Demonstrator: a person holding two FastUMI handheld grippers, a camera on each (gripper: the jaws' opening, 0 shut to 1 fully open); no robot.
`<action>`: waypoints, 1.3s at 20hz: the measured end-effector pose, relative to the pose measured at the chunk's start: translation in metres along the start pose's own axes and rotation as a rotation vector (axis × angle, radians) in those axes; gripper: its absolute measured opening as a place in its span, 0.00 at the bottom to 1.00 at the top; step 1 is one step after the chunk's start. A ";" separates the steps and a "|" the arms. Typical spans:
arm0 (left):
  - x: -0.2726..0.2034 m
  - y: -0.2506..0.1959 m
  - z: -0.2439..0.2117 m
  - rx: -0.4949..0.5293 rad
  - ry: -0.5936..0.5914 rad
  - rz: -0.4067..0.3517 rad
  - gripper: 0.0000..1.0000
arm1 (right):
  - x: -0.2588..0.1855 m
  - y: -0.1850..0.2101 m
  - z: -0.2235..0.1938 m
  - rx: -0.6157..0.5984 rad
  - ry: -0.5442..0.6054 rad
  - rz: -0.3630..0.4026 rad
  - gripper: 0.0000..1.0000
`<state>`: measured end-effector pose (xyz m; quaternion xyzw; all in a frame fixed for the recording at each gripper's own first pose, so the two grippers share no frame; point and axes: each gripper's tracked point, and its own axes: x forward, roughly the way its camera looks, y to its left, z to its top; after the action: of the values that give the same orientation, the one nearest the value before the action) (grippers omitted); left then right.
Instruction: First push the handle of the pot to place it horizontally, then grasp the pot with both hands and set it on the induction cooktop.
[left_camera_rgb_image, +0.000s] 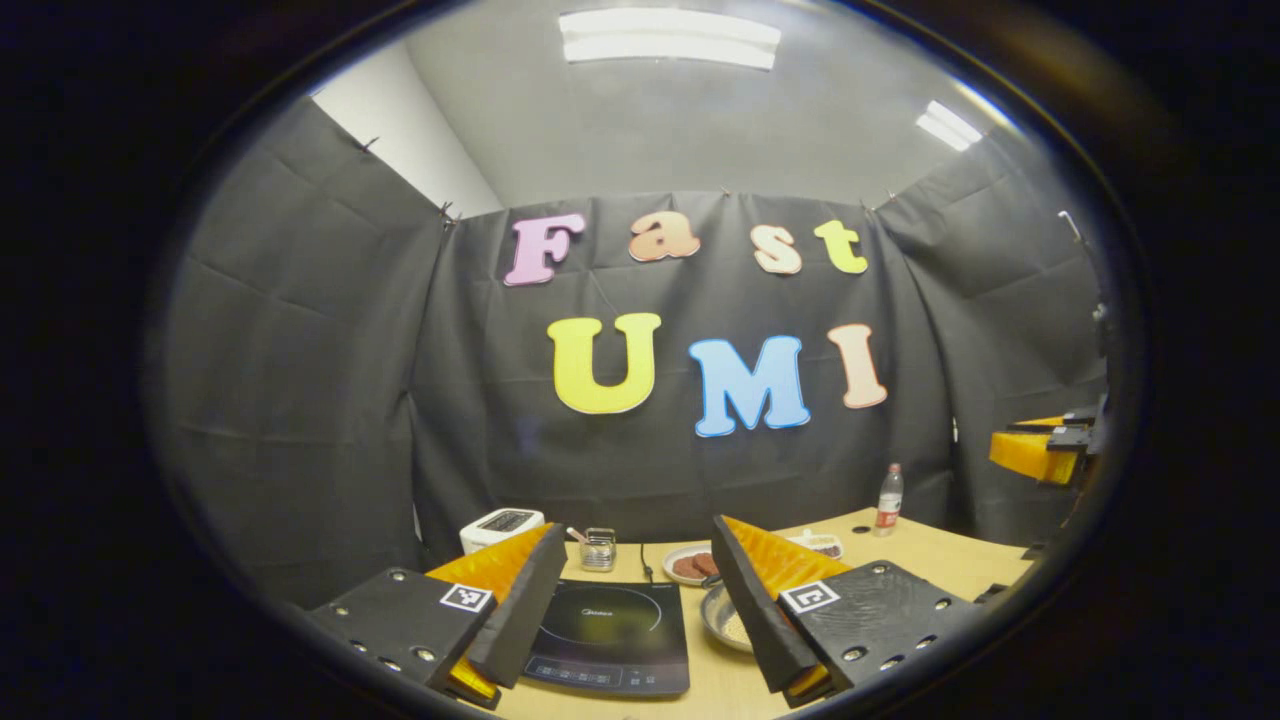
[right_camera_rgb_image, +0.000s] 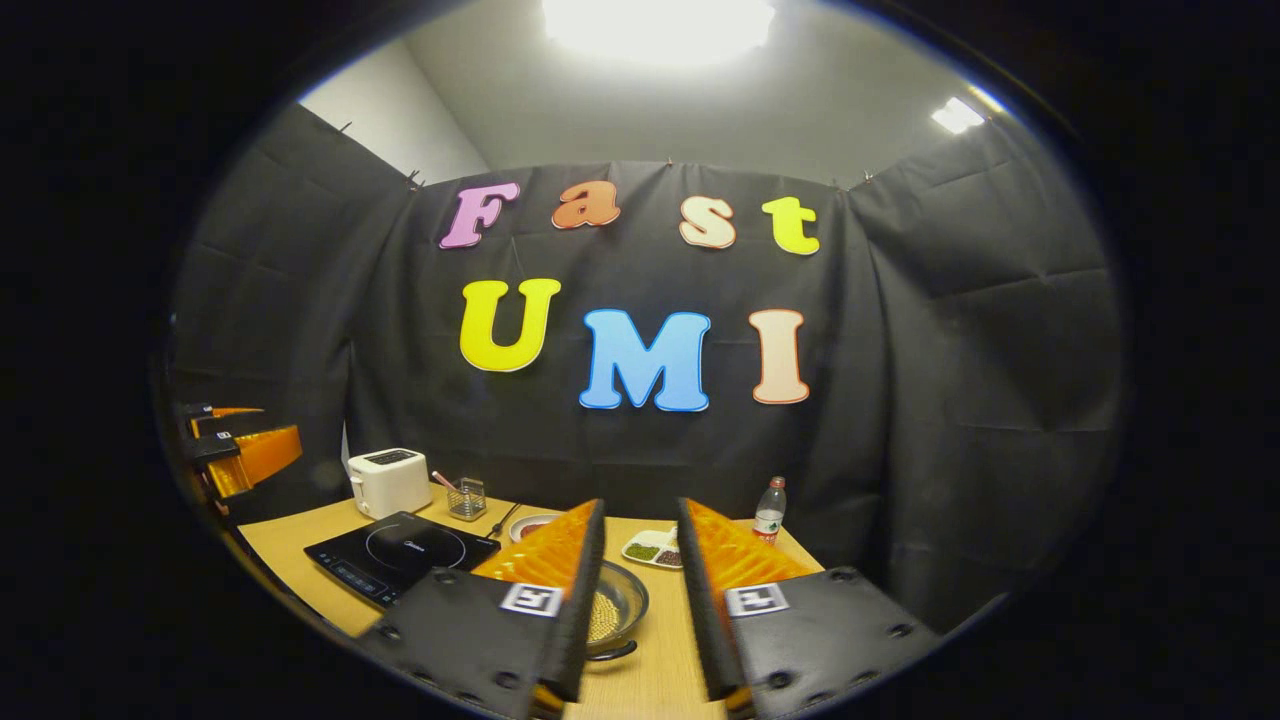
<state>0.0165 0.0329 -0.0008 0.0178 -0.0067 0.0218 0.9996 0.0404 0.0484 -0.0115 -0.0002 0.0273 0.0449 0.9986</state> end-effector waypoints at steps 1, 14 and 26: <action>0.002 0.003 -0.001 0.002 0.000 0.004 0.87 | -0.002 0.005 -0.002 0.009 0.001 0.009 0.11; 0.019 0.060 -0.015 0.001 0.011 0.035 0.89 | 0.022 0.055 -0.021 0.006 0.057 0.060 0.02; 0.015 0.111 -0.040 -0.025 0.048 0.094 0.87 | 0.031 0.119 -0.096 -0.096 0.277 0.253 0.02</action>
<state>0.0274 0.1463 -0.0368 0.0047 0.0163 0.0689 0.9975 0.0554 0.1695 -0.1091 -0.0504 0.1621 0.1709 0.9706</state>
